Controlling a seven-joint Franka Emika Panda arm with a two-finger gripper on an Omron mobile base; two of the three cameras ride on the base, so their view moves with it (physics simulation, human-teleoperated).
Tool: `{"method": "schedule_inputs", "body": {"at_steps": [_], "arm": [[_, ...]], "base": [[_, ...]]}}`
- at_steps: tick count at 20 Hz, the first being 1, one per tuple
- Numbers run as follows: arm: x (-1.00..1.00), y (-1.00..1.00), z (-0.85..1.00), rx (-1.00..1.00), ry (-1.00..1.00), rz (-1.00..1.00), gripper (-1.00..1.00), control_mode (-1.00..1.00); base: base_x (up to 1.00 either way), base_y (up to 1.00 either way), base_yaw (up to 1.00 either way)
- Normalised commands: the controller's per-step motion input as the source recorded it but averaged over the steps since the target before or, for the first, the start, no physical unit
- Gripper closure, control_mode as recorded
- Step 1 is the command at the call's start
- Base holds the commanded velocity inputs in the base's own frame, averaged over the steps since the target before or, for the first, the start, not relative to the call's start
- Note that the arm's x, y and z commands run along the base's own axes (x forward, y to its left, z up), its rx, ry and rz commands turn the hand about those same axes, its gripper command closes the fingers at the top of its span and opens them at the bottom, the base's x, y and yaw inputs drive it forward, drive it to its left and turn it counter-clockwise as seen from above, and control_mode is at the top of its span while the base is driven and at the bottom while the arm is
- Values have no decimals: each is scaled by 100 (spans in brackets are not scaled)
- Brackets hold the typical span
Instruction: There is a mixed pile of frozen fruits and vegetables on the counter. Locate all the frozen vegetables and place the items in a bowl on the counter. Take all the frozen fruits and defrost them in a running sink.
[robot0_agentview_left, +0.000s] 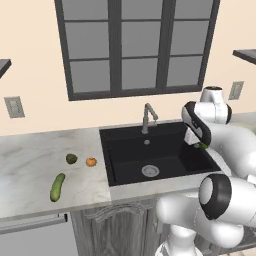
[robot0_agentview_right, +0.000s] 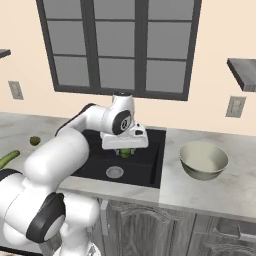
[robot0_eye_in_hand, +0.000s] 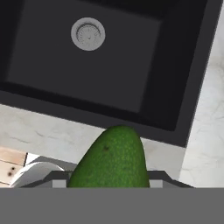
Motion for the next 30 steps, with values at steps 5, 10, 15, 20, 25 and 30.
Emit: {"method": "schedule_inputs", "body": {"at_steps": [5,10,15,20,25,30], "arm": [[-2,-35,13,-10,-1,-8,100,-100],[0,-29,8,-12,-1,-10,100,-100],[0,-33,8,-11,-2,-8,100,-100],[0,-43,5,-3,-4,-6,100,-100],[2,-43,11,-2,-4,-5,100,-100],[8,-42,9,-3,-1,-6,100,-100]], "base": [[0,0,0],[0,0,0],[0,0,0],[0,0,0],[0,0,0],[0,0,0]]}}
